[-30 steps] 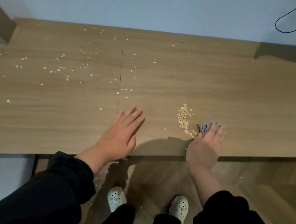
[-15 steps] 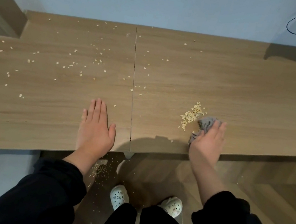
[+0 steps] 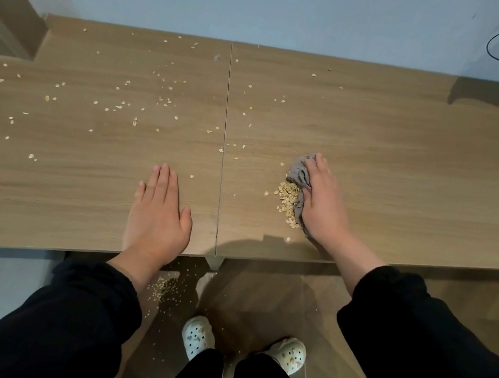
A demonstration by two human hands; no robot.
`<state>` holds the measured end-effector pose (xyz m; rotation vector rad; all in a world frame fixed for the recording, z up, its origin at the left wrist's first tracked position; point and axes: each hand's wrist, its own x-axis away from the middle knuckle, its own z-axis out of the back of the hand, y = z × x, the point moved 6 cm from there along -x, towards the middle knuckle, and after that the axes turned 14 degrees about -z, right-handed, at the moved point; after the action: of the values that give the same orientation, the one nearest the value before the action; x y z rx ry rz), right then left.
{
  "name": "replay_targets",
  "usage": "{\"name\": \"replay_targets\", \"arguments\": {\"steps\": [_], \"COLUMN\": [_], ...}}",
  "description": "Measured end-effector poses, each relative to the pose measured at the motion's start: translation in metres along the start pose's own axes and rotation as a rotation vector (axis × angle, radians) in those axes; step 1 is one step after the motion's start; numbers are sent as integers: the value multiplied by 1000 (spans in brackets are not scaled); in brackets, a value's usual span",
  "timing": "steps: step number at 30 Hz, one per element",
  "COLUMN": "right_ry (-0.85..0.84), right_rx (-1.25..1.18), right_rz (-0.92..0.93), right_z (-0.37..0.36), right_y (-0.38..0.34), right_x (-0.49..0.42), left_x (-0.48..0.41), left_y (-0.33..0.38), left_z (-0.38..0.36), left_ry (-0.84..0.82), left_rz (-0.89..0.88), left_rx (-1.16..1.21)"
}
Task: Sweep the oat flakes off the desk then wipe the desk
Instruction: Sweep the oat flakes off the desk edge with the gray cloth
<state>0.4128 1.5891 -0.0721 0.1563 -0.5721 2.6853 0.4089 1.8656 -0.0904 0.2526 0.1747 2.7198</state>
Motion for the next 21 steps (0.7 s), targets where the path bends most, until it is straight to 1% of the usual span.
{"name": "replay_targets", "arguments": {"steps": [2, 5, 7, 11, 14, 18, 21], "right_ry": [-19, 82, 119, 121, 117, 149, 191], "right_rx": [-39, -71, -42, -47, -31, 5, -41], "right_rz": [-20, -157, -196, -259, -238, -220, -276], "right_z": [9, 31, 36, 25, 14, 15, 18], "right_y": [14, 58, 76, 60, 44, 51, 59], "right_x": [0, -1, -1, -5, 3, 10, 6], "left_x": [0, 0, 0, 0, 1, 0, 0], "left_y": [0, 0, 0, 0, 0, 0, 0], "left_z": [0, 1, 1, 1, 1, 1, 2], "left_ry": [1, 0, -2, 1, -3, -12, -32], "left_rz": [0, -8, -10, -13, -12, -14, -8], "left_rx": [2, -2, -14, -8, -7, -6, -2]}}
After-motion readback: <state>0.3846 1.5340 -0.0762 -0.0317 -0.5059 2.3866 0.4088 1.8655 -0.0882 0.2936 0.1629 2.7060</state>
